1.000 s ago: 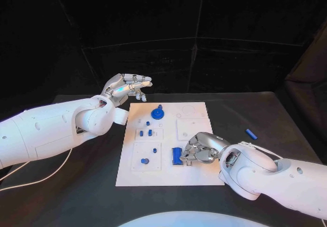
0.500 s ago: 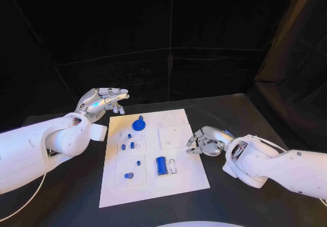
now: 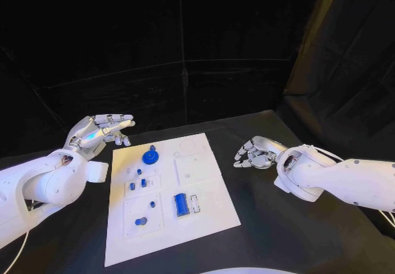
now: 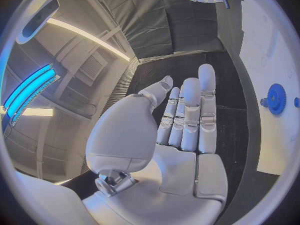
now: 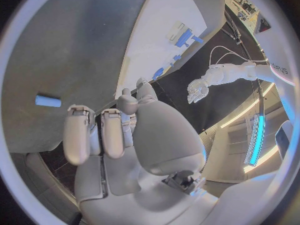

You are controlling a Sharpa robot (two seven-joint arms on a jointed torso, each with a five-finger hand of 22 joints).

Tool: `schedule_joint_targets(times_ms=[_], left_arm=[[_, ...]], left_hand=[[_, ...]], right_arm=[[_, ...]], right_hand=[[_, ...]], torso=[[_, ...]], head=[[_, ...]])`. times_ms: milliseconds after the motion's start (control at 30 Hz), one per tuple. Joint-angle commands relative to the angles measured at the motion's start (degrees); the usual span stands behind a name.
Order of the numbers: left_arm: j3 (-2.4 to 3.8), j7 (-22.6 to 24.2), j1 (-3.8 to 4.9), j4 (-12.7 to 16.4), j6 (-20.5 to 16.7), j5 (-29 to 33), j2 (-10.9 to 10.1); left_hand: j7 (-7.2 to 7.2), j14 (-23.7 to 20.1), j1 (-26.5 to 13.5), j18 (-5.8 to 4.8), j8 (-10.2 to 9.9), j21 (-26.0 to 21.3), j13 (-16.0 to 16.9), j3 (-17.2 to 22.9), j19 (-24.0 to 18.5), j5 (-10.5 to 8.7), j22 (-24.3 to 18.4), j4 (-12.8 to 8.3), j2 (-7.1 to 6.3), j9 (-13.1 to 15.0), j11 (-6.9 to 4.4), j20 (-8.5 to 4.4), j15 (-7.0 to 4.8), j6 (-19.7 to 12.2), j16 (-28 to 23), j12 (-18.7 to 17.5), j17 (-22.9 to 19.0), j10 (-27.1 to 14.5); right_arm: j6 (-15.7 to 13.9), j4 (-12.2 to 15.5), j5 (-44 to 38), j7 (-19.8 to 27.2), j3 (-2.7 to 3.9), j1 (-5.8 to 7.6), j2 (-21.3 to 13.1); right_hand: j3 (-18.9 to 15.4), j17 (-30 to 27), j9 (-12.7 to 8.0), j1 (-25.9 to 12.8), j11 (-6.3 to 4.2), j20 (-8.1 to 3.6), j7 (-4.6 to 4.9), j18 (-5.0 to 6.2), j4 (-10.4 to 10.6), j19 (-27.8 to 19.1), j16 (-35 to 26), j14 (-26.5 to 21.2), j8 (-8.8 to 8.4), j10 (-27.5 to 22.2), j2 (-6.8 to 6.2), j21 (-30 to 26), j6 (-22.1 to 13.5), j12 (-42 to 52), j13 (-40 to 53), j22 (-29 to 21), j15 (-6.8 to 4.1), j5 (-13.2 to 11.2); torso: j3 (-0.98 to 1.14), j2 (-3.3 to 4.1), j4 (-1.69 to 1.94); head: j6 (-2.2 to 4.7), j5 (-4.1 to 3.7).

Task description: Assemble the parts on the task board

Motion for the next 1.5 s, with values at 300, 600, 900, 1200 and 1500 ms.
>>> schedule_joint_targets(times_ms=[300, 600, 900, 1200, 1500], left_arm=[[0.03, 0.48, 0.07, -0.02, 0.22, 0.16, 0.17], [0.01, 0.46, 0.07, -0.06, 0.28, 0.16, 0.10], [0.00, 0.46, 0.07, -0.08, 0.31, 0.16, 0.15], [-0.01, 0.48, 0.07, -0.09, 0.33, 0.16, 0.04], [-0.01, 0.49, 0.06, -0.07, 0.38, 0.16, 0.03]], left_hand=[[-0.11, -0.39, 0.37, 0.80, 0.19, -0.05, 0.01, -0.23, -0.15, 0.29, -0.05, 0.03, 0.25, 0.05, -0.04, 0.19, 0.11, -0.21, 0.38, 0.07, -0.05, -0.52], [-0.11, -0.39, 0.37, 0.80, 0.19, -0.05, 0.01, -0.23, -0.15, 0.29, -0.05, 0.03, 0.25, 0.05, -0.04, 0.19, 0.11, -0.21, 0.38, 0.07, -0.05, -0.52], [-0.11, -0.39, 0.37, 0.80, 0.19, -0.05, 0.01, -0.23, -0.15, 0.29, -0.05, 0.03, 0.25, 0.05, -0.04, 0.19, 0.11, -0.21, 0.38, 0.07, -0.05, -0.52], [-0.11, -0.39, 0.37, 0.80, 0.19, -0.05, 0.01, -0.23, -0.15, 0.29, -0.05, 0.03, 0.25, 0.05, -0.04, 0.19, 0.11, -0.21, 0.38, 0.07, -0.05, -0.52], [-0.11, -0.39, 0.37, 0.80, 0.19, -0.05, 0.01, -0.23, -0.15, 0.29, -0.05, 0.03, 0.25, 0.05, -0.04, 0.19, 0.11, -0.21, 0.38, 0.07, -0.05, -0.52]], right_arm=[[-0.64, -3.70, -5.34, -6.31, 0.02, 0.88, -2.92], [-0.58, -4.85, -8.76, -8.20, 0.01, 0.95, -3.63], [1.11, -7.13, -10.98, -9.92, 0.01, 0.94, -2.78], [4.55, -10.01, -11.81, -11.05, -0.01, 0.90, -0.03], [6.86, -12.38, -12.18, -11.61, -0.01, 0.86, 2.58]], right_hand=[[-1.70, 0.41, -0.29, -2.04, 0.39, 0.45, 0.19, 0.17, 1.35, 0.59, -0.43, 3.42, -1.47, -0.43, -1.67, -0.51, 0.27, -1.31, -0.86, 3.02, 0.46, 2.16], [-2.38, 0.43, -0.37, -2.59, 0.49, 0.51, 0.27, 0.17, 2.03, 0.58, -0.45, 3.42, -2.14, -0.50, -2.41, -0.54, -0.02, -1.38, -0.93, 3.02, 0.53, 2.73], [-2.53, 0.61, -0.40, -2.61, 0.53, 0.53, 0.30, 0.14, 2.16, 0.63, -0.36, 3.46, -2.34, -0.51, -2.74, -0.49, -0.14, -1.37, -0.92, 3.11, 0.56, 2.74], [-2.30, 0.59, -0.27, -2.16, 0.44, 0.54, 0.21, 0.12, 2.34, 0.69, -0.39, 3.46, -2.27, -0.44, -2.34, -0.42, 0.48, -1.21, -0.80, 3.24, 0.54, 2.86], [-2.21, 0.71, -0.11, -1.94, 0.31, 0.50, 0.02, 0.08, 2.69, 0.78, -0.33, 3.49, -2.11, -0.31, -1.83, -0.31, 1.42, -1.00, -0.64, 3.42, 0.45, 3.01]], torso=[[-0.05, -0.02, 0.05], [-0.02, 0.02, -0.06], [-0.03, 0.03, 0.08], [0.02, 0.04, 0.03], [0.02, 0.08, 0.16]], head=[[-0.14, -1.51], [-0.24, -1.65], [-0.20, -1.94], [-0.23, -1.79], [-0.67, -1.67]])
